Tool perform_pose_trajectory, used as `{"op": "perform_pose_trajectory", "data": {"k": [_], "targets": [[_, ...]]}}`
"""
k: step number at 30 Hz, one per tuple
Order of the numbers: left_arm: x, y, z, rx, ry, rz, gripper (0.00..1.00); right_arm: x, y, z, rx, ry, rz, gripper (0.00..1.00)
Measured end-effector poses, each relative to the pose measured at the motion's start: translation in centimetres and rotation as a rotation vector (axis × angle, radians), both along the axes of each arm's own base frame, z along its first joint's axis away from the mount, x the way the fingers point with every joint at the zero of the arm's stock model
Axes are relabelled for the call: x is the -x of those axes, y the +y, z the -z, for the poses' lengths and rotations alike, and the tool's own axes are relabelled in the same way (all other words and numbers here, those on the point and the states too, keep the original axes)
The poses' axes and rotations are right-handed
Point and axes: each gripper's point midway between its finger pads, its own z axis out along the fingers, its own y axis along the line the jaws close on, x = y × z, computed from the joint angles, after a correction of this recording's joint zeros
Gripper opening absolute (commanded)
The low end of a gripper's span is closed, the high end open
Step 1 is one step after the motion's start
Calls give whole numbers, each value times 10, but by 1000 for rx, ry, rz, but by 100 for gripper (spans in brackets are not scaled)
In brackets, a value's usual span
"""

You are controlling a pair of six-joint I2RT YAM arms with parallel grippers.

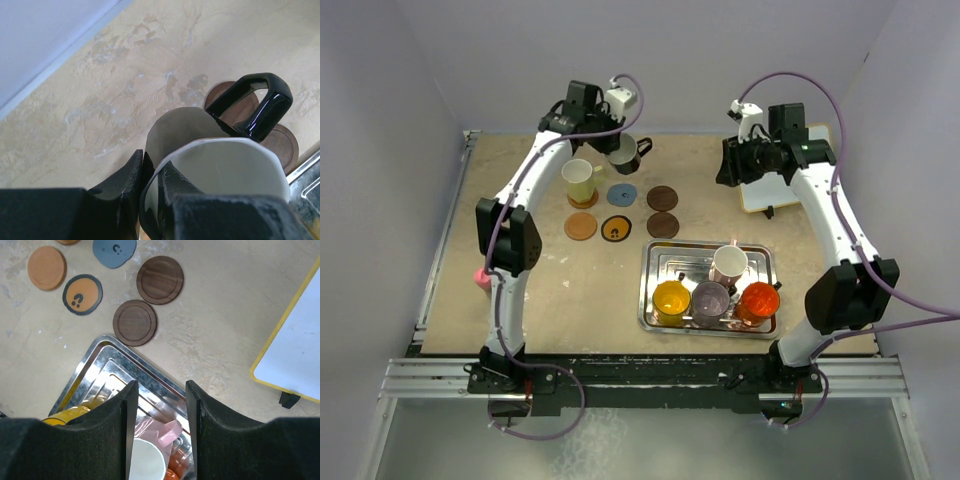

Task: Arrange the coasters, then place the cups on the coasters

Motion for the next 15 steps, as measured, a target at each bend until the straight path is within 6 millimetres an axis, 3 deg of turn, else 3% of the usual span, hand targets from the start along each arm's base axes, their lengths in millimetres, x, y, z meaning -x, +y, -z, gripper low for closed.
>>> {"op": "perform_pose_trajectory", "data": {"k": [6, 15], "targets": [[-5, -1, -17, 4, -48, 145, 3, 5, -2, 11, 26, 16, -27, 46], [-4, -3, 13, -15, 24, 161, 3, 16, -5, 20, 53, 34, -46, 45]]}}
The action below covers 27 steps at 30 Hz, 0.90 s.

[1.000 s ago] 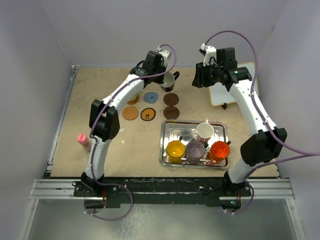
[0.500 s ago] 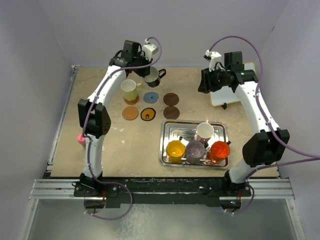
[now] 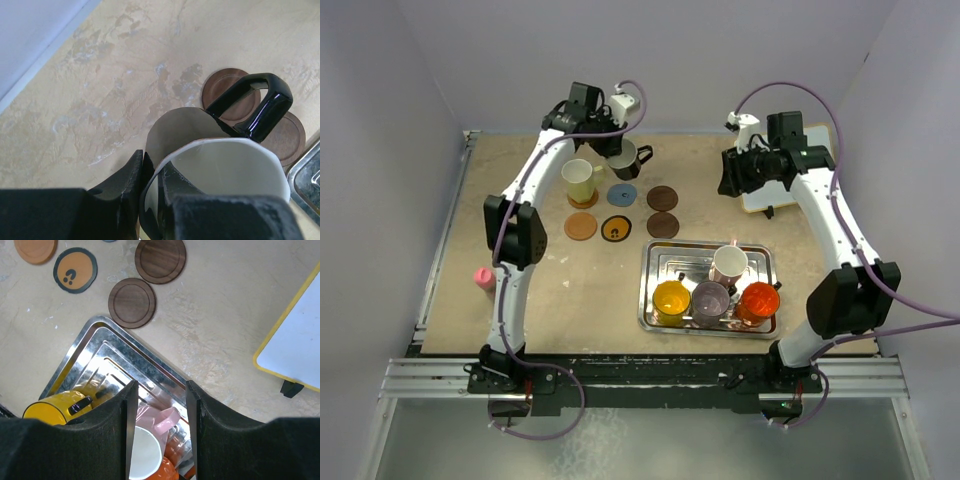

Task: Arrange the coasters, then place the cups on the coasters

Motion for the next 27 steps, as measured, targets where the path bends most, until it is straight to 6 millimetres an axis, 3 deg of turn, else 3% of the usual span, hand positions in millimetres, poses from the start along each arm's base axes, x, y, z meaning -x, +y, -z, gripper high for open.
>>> {"op": "perform_pose_trajectory", "data": {"k": [8, 15, 21, 27], "targets": [[-2, 12, 32, -39, 79, -145, 3, 2, -1, 2, 11, 1, -6, 45], [13, 11, 59, -105, 149, -219, 3, 4, -2, 6, 12, 11, -6, 45], [20, 3, 64, -116, 173, -257, 3, 6, -2, 10, 14, 21, -6, 44], [19, 7, 65, -122, 173, -289, 3, 8, -3, 15, 19, 36, -5, 45]]}}
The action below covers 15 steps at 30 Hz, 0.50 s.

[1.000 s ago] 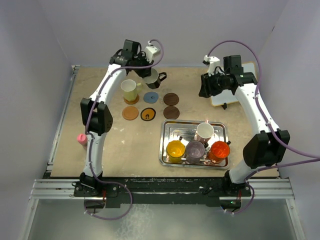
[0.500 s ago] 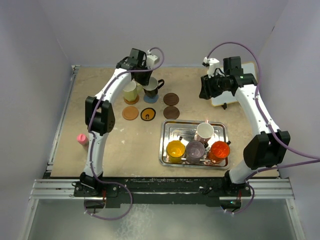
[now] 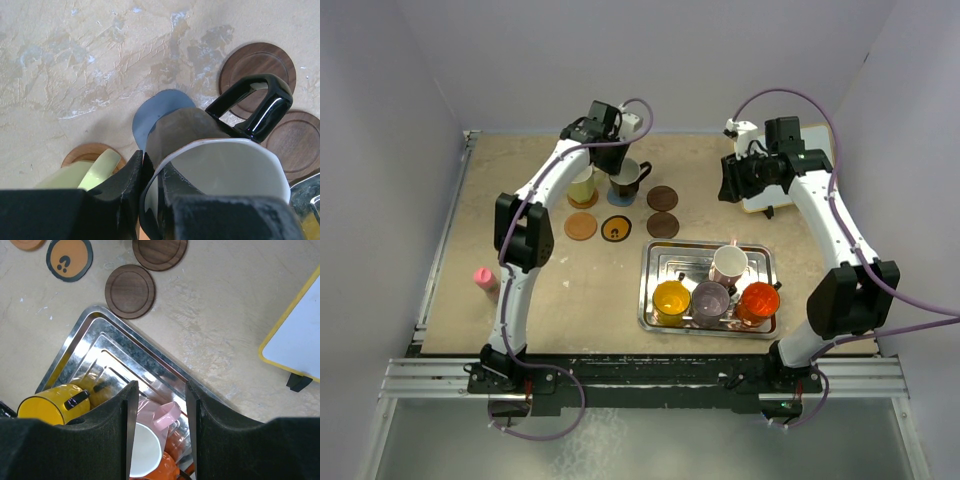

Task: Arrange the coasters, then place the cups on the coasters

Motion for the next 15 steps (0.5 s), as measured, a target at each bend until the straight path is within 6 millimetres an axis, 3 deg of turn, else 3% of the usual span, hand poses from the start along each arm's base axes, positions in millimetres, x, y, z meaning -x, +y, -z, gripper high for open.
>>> {"op": "perform_pose_trajectory", "data": {"k": [15], "targets": [[-2, 5, 1, -8, -1, -14, 3, 6, -2, -6, 9, -22, -14, 45]]}}
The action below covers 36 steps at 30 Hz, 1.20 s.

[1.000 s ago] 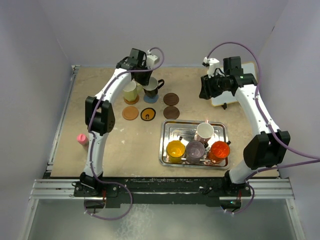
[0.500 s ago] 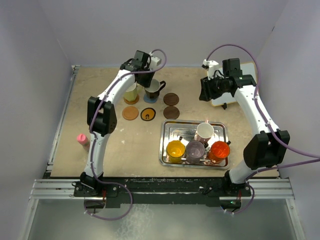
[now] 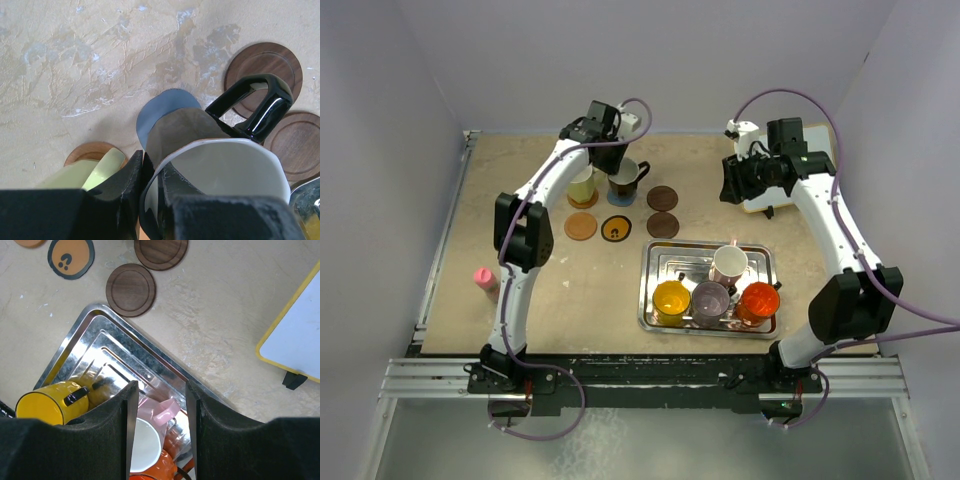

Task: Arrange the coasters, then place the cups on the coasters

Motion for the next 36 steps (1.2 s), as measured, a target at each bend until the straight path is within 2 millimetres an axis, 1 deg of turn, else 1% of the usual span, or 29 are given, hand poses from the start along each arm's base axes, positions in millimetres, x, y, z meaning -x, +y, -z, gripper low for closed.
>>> {"op": "perform_pose_trajectory", "data": {"k": [5, 7, 8, 18, 24, 32, 36], "targets": [[-2, 3, 7, -1, 13, -12, 3, 2, 0, 2, 3, 4, -3, 46], [-2, 5, 12, -5, 22, -16, 3, 4, -1, 3, 4, 9, -4, 46], [-3, 6, 20, -11, 34, -19, 3, 5, -1, 1, 4, 5, -4, 46], [-3, 7, 27, -16, 44, -21, 3, 11, -5, 2, 23, -3, 0, 47], [-4, 7, 26, -15, 42, -21, 14, 12, -5, 1, 26, -7, -3, 47], [-9, 5, 23, -6, 17, -21, 32, 19, -7, 8, 33, 7, -8, 47], [-10, 5, 23, -6, 13, -17, 38, 22, -8, 8, 39, 2, -13, 47]]}}
